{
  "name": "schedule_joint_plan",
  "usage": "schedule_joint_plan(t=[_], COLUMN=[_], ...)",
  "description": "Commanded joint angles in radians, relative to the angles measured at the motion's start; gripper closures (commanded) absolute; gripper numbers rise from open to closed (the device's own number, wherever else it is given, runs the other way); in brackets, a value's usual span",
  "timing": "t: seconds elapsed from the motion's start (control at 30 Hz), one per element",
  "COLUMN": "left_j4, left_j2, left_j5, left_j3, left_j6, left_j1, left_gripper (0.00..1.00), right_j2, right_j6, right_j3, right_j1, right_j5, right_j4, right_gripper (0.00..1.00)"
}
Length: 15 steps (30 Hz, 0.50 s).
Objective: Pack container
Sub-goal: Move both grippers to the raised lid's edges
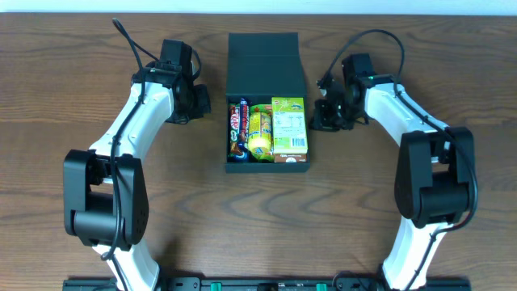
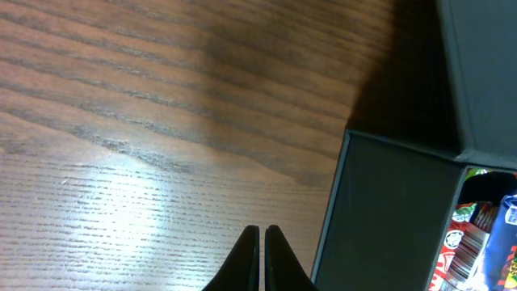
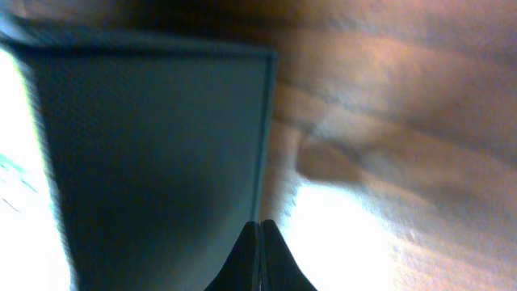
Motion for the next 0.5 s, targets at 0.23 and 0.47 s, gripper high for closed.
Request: schedule_joint_plan(t=[0.23,0.47], left_j4=[0.03,0.053], left_j2=[-0.002,-0.002], left_j5=[0.003,0.003], left_j3=[0.003,0.003], left_j6=[0.014,0.014], left_j1=[0.004,0.004], left_gripper=[0.94,0.94], right_j2=[0.01,0.01], right_j6=[-0.036,-0.045], right_j3=[0.007,0.007], right_j1=[0.024,0.024], right_j5=[-0.062,-0.142], right_j4=[-0.091,-0.091], right_gripper=[0.99,0.98])
